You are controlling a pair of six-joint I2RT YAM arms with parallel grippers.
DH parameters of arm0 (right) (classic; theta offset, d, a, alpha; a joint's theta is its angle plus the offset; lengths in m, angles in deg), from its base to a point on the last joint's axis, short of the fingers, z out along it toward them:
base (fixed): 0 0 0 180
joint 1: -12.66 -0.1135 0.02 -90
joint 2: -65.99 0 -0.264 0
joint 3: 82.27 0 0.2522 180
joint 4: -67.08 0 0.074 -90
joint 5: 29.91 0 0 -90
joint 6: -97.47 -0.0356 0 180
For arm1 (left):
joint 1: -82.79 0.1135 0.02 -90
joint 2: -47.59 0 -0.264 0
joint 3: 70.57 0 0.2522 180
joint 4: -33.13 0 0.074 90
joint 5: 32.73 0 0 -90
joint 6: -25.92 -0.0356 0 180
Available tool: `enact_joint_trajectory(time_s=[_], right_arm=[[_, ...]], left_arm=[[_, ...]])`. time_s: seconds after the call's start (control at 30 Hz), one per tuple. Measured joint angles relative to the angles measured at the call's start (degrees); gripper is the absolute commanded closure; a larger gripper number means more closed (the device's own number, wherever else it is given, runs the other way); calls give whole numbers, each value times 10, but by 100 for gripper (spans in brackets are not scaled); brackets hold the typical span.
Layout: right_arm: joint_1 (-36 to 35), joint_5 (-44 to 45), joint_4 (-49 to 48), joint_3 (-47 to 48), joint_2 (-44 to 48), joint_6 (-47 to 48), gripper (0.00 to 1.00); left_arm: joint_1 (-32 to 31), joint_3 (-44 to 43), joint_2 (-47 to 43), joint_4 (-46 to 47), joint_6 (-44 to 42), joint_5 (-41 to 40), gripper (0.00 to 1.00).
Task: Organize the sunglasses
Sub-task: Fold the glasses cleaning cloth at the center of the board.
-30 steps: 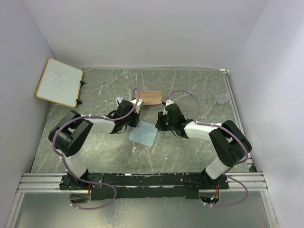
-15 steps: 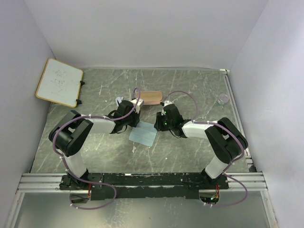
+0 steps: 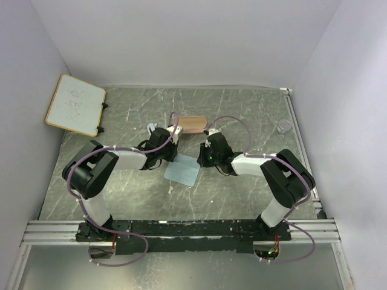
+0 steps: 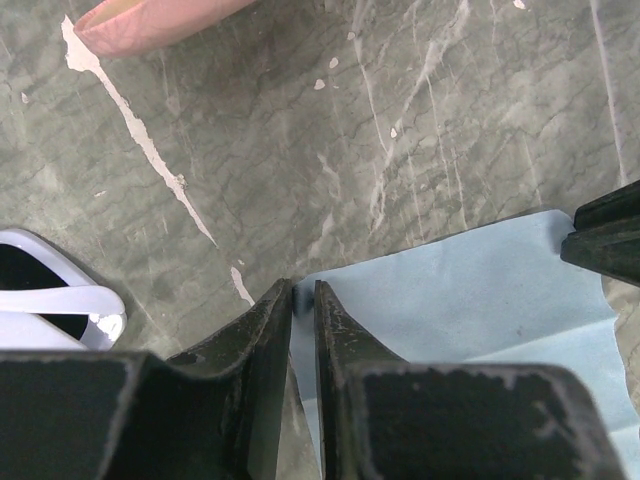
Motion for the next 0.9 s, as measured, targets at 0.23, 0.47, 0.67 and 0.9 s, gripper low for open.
enact_joint_trajectory(time_s=[0.23,0.47,0.67,0.9], right_arm=[[0,9,6,4,-3,-1,100],[0,17,11,18,-13,1,100],[-1,30,28,42,-20,10,100],[-1,46,39,79,-45,26,100]], left_arm=[[0,-1,1,0,0,0,88],[0,-1,1,1,2,0,93],[0,0,1,2,10,0,93],[-3,0,1,2,27,-15,93]])
